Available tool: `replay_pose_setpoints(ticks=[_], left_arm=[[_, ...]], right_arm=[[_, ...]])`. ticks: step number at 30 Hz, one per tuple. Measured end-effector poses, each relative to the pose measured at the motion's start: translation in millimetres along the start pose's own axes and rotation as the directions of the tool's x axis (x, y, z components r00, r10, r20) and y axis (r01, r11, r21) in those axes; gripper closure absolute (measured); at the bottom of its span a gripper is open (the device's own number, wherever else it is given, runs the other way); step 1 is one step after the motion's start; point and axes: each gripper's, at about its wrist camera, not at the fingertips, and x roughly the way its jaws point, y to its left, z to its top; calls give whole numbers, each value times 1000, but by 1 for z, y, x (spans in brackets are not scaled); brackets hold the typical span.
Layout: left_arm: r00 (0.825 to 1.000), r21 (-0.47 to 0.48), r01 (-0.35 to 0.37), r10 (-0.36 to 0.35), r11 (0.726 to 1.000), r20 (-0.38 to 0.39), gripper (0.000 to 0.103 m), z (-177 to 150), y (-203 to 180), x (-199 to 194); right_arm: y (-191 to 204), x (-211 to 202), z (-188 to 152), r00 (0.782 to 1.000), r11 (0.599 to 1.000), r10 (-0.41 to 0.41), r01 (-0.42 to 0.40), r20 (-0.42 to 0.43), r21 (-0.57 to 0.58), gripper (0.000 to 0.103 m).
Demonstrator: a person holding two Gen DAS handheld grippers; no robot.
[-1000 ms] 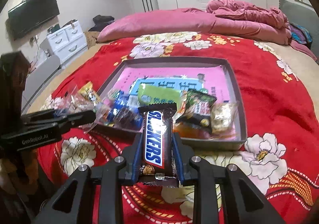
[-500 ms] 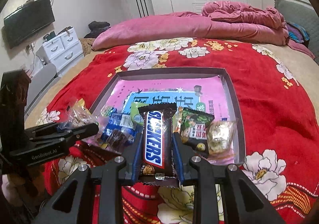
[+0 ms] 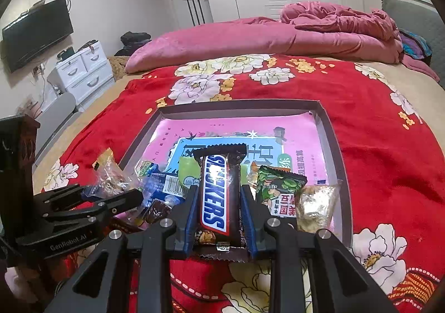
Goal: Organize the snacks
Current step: 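Carry the pastry bag with the left tool while the right tool carries the Snickers over the tray, then lower and release the Snickers with the right tool while the left tool releases the pastry bag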
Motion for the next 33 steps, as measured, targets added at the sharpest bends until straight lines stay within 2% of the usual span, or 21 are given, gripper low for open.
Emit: replay_pose_setpoints(ticks=[19,33], left_arm=[[1000,-1,6,-6,1000,-11,58,-1,-1,6],[1000,-4,9,-9,1000,-10,58,-1,0,7]], right_arm=[[3,22,0,999,1000,-21,20,-36,-17,74],[2,28,-4,996,996,-80,79,-44,-41,73]])
